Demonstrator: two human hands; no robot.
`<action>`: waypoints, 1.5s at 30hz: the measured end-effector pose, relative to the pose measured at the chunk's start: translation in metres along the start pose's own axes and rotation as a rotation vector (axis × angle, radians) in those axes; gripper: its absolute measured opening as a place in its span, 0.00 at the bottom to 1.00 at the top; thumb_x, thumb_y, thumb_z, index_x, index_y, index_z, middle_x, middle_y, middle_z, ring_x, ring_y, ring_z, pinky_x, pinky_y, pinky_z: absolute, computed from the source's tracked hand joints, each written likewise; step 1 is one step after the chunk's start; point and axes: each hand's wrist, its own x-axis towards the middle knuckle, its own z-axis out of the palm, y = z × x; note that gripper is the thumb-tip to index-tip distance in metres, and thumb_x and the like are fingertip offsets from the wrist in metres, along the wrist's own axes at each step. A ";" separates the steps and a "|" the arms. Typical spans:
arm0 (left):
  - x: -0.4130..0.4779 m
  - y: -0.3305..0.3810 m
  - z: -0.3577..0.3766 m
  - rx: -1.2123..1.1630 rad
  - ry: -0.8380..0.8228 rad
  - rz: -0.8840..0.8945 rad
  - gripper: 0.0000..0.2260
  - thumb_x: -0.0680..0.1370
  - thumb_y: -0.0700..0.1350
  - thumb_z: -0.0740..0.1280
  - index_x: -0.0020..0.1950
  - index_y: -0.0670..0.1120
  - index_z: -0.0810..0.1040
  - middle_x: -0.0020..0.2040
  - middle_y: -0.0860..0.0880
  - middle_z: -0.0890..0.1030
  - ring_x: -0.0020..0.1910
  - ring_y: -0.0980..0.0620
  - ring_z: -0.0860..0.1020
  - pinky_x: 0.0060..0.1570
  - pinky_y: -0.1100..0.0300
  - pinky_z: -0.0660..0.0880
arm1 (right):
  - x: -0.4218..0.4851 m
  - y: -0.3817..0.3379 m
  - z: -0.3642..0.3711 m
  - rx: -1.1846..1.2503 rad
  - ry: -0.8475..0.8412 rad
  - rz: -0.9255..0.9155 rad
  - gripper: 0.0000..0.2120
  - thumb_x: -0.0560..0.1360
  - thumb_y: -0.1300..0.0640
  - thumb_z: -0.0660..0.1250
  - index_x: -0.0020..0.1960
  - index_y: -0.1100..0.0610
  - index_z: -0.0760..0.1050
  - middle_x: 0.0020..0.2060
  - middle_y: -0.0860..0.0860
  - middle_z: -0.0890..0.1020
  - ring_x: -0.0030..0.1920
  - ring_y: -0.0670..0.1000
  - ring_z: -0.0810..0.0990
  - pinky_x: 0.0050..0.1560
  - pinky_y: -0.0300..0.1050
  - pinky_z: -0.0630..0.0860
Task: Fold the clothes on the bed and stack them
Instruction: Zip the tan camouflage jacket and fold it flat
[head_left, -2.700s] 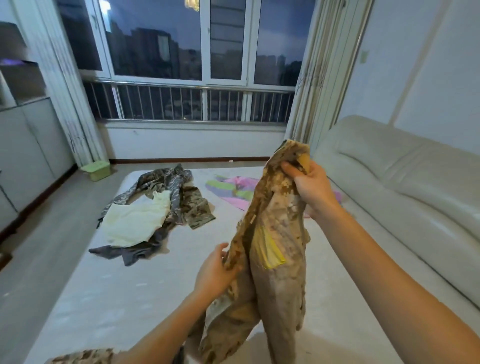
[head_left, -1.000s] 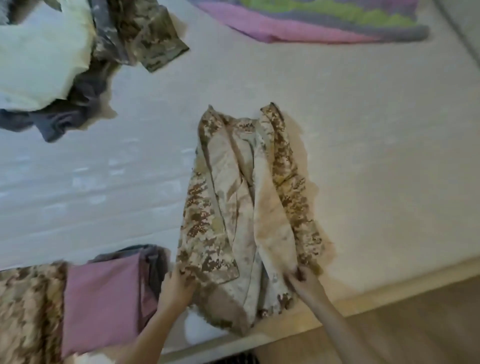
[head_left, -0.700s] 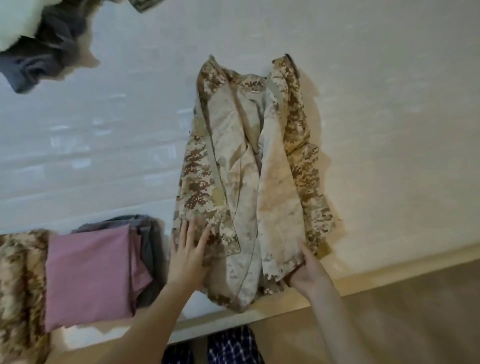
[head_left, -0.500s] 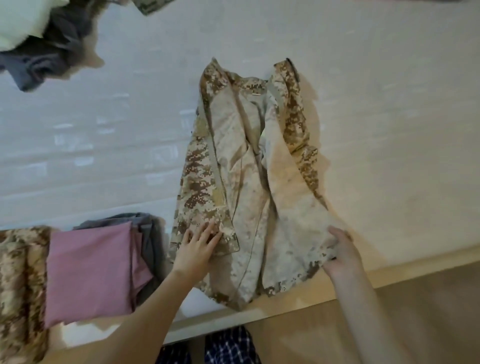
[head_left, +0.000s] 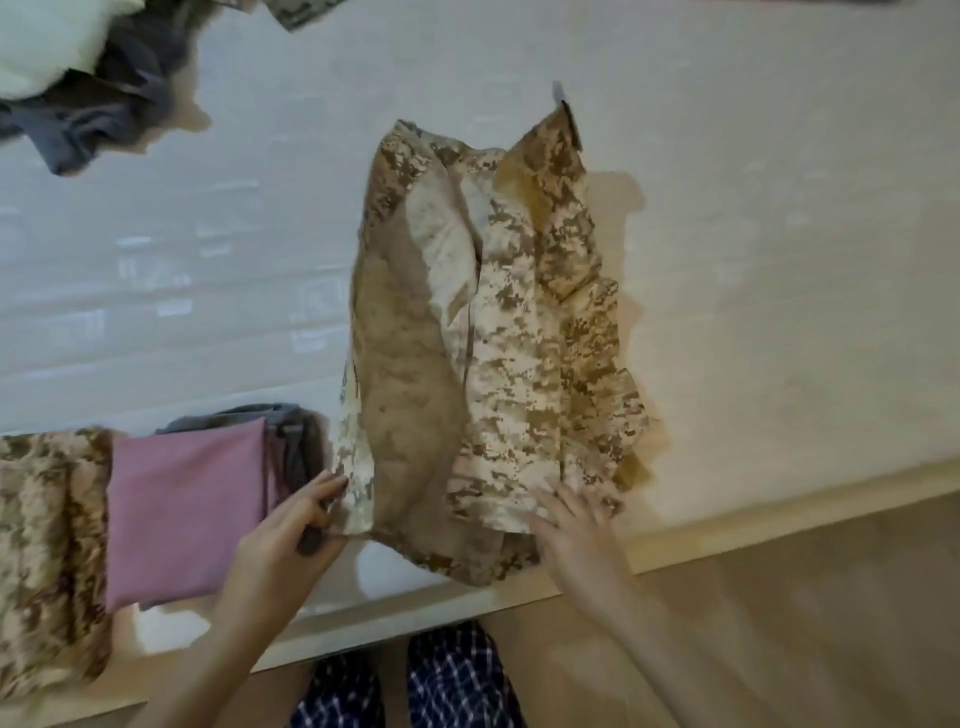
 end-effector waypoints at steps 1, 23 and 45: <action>-0.004 0.000 0.005 -0.013 -0.002 -0.047 0.17 0.65 0.33 0.77 0.41 0.48 0.72 0.58 0.54 0.81 0.55 0.60 0.79 0.44 0.67 0.76 | -0.001 0.001 0.023 0.043 -0.133 0.083 0.23 0.77 0.61 0.62 0.72 0.52 0.66 0.75 0.53 0.60 0.76 0.56 0.52 0.73 0.59 0.50; 0.003 -0.022 0.035 0.229 -0.106 -0.149 0.08 0.73 0.36 0.69 0.46 0.45 0.72 0.45 0.50 0.82 0.38 0.47 0.79 0.29 0.59 0.66 | 0.103 -0.042 0.066 0.512 0.171 0.406 0.12 0.78 0.60 0.61 0.61 0.58 0.74 0.56 0.54 0.78 0.52 0.51 0.76 0.54 0.45 0.74; -0.011 0.037 0.111 0.151 -0.586 -0.007 0.17 0.78 0.48 0.63 0.67 0.54 0.72 0.76 0.52 0.62 0.76 0.50 0.54 0.74 0.46 0.46 | -0.020 0.051 -0.052 1.041 0.832 0.587 0.09 0.80 0.56 0.60 0.47 0.43 0.75 0.41 0.40 0.81 0.44 0.33 0.78 0.45 0.27 0.71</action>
